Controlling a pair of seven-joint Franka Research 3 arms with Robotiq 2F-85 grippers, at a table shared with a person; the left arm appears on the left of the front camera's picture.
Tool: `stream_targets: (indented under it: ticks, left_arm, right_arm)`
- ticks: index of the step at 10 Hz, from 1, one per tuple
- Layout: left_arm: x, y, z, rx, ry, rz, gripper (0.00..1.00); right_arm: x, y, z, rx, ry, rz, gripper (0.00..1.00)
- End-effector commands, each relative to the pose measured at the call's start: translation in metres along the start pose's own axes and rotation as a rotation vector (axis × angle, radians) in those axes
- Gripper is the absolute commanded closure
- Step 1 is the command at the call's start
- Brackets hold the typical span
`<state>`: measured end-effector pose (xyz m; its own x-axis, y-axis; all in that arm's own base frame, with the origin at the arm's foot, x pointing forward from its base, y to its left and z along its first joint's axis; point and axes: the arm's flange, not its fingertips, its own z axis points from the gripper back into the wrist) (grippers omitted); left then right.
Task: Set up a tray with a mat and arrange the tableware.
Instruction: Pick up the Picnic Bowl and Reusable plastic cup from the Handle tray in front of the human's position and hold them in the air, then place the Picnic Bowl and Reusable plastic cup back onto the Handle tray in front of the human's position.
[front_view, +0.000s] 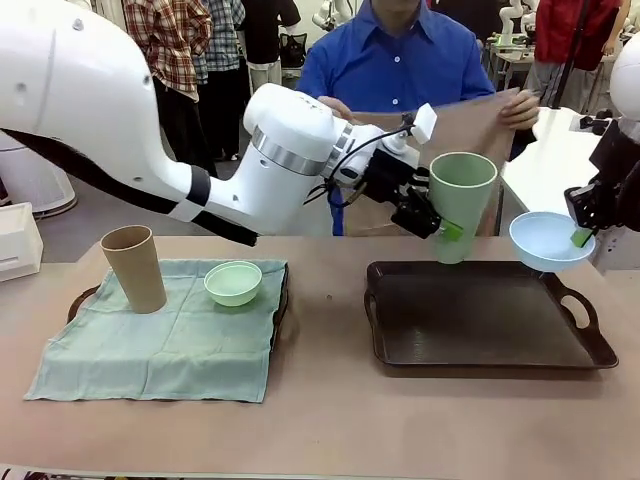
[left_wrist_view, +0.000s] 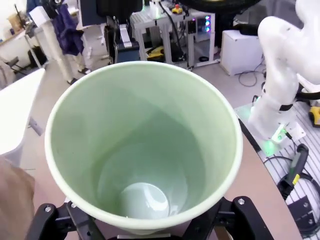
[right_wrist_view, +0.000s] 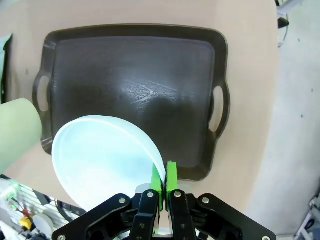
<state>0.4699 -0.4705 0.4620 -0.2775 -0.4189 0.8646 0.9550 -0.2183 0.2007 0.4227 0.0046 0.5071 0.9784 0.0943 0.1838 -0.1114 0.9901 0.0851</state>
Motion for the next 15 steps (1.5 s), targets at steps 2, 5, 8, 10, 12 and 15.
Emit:
stream_targets:
  ticks: [2, 5, 8, 10, 12, 15]
  left_arm:
    - [-0.004, -0.032, 0.020, 0.069, -0.011, -0.009, 0.72]
    - [0.005, -0.014, 0.016, 0.038, -0.001, 0.001, 0.72]
    - [0.005, -0.014, 0.016, 0.038, -0.001, 0.001, 0.72]
    - [0.005, -0.014, 0.016, 0.038, -0.001, 0.001, 0.72]
    - [0.005, -0.014, 0.016, 0.038, -0.001, 0.001, 0.72]
    - [0.005, -0.014, 0.016, 0.038, -0.001, 0.001, 0.72]
  right_arm:
    - [-0.013, 0.005, 0.009, -0.006, -0.017, -0.003, 1.00]
    - [-0.006, 0.002, 0.012, -0.001, -0.014, 0.003, 1.00]
    - [-0.006, 0.002, 0.012, -0.001, -0.014, 0.003, 1.00]
    - [-0.006, 0.002, 0.012, -0.001, -0.014, 0.003, 1.00]
    - [-0.006, 0.002, 0.012, -0.001, -0.014, 0.003, 1.00]
    - [-0.006, 0.002, 0.012, -0.001, -0.014, 0.003, 1.00]
